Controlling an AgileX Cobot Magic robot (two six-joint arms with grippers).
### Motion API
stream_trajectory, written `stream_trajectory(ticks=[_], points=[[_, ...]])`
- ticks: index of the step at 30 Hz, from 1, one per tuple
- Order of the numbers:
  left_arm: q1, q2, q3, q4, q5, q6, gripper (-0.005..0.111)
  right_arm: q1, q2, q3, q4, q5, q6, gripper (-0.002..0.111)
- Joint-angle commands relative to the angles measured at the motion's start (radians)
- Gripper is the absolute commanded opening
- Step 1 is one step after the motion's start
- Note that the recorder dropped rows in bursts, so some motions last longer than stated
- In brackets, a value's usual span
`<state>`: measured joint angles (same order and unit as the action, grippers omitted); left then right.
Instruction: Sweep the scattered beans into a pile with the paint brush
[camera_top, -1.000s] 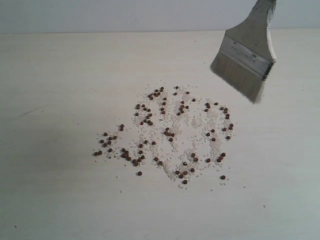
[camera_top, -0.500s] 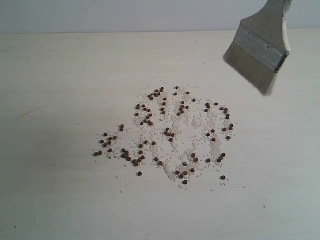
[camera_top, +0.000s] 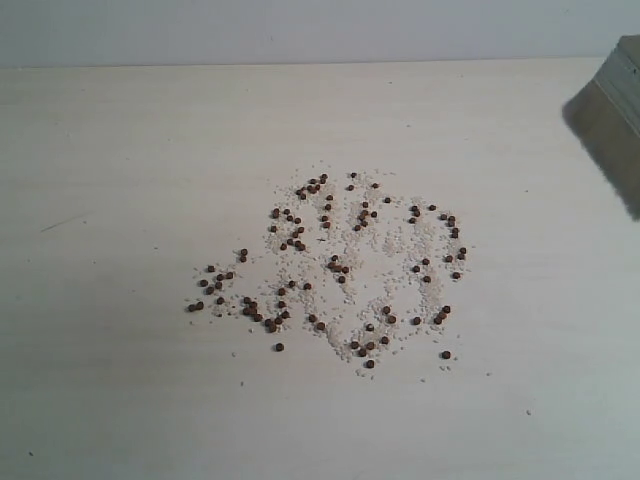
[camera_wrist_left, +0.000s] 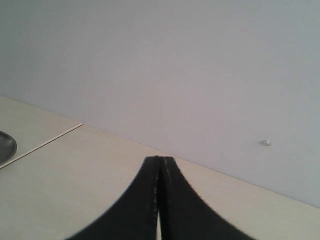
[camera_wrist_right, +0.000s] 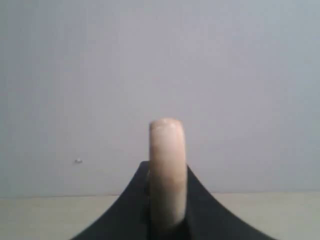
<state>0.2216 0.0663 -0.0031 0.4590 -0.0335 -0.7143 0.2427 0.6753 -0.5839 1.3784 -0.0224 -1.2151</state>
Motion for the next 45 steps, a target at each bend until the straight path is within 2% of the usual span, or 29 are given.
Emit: stream_trajectory(ticks=[1, 4, 9, 11, 12, 14, 19, 21, 23, 26, 29, 31, 33, 35, 39, 45], points=[[-0.001, -0.006, 0.003, 0.002, 0.0, 0.004, 0.0, 0.002, -0.057, 0.104, 0.014, 0.0, 0.04, 0.0], [-0.001, -0.006, 0.003, 0.002, 0.0, 0.004, 0.0, 0.002, -0.038, 0.116, 0.001, 0.022, 0.031, 0.0], [-0.001, -0.006, 0.003, 0.002, 0.0, 0.004, 0.0, 0.002, 0.12, 0.044, -0.061, 0.192, 0.077, 0.0], [-0.001, -0.006, 0.003, 0.002, 0.0, 0.004, 0.0, 0.002, 0.21, 0.012, -0.164, 0.269, 0.185, 0.0], [-0.001, -0.006, 0.003, 0.002, 0.0, 0.004, 0.0, 0.002, 0.255, -0.019, -0.295, 0.316, 0.275, 0.0], [-0.001, -0.006, 0.003, 0.002, 0.0, 0.004, 0.0, 0.002, 0.329, -0.079, -0.56, 0.414, 0.521, 0.0], [-0.001, -0.006, 0.003, 0.002, 0.0, 0.004, 0.0, 0.002, 0.433, -0.266, -1.385, 0.654, 1.215, 0.0], [-0.001, -0.006, 0.003, 0.002, 0.0, 0.004, 0.0, 0.002, 0.422, -0.281, -1.627, 0.654, 1.448, 0.0], [-0.001, -0.006, 0.003, 0.002, 0.0, 0.004, 0.0, 0.002, 0.384, -0.261, -1.83, 0.571, 1.705, 0.0], [-0.001, -0.006, 0.003, 0.002, 0.0, 0.004, 0.0, 0.002, 0.322, -0.171, -2.122, 0.35, 2.078, 0.0], [-0.001, -0.006, 0.003, 0.002, 0.0, 0.004, 0.0, 0.002, 0.303, -0.095, -2.506, 0.116, 2.505, 0.0], [-0.001, -0.006, 0.003, 0.002, 0.0, 0.004, 0.0, 0.002, 0.326, -0.084, -2.757, 0.039, 2.844, 0.0], [-0.001, -0.006, 0.003, 0.002, 0.0, 0.004, 0.0, 0.002, 0.354, -0.083, -2.888, -0.007, 3.011, 0.0], [-0.001, -0.006, 0.003, 0.002, 0.0, 0.004, 0.0, 0.002, 0.377, -0.083, -2.897, -0.061, 3.042, 0.0], [-0.001, -0.006, 0.003, 0.002, 0.0, 0.004, 0.0, 0.002, 0.407, -0.083, -2.903, -0.13, 2.946, 0.0], [-0.001, -0.006, 0.003, 0.002, 0.0, 0.004, 0.0, 0.002, 0.407, -0.096, -3.062, 0.06, 2.898, 0.0]])
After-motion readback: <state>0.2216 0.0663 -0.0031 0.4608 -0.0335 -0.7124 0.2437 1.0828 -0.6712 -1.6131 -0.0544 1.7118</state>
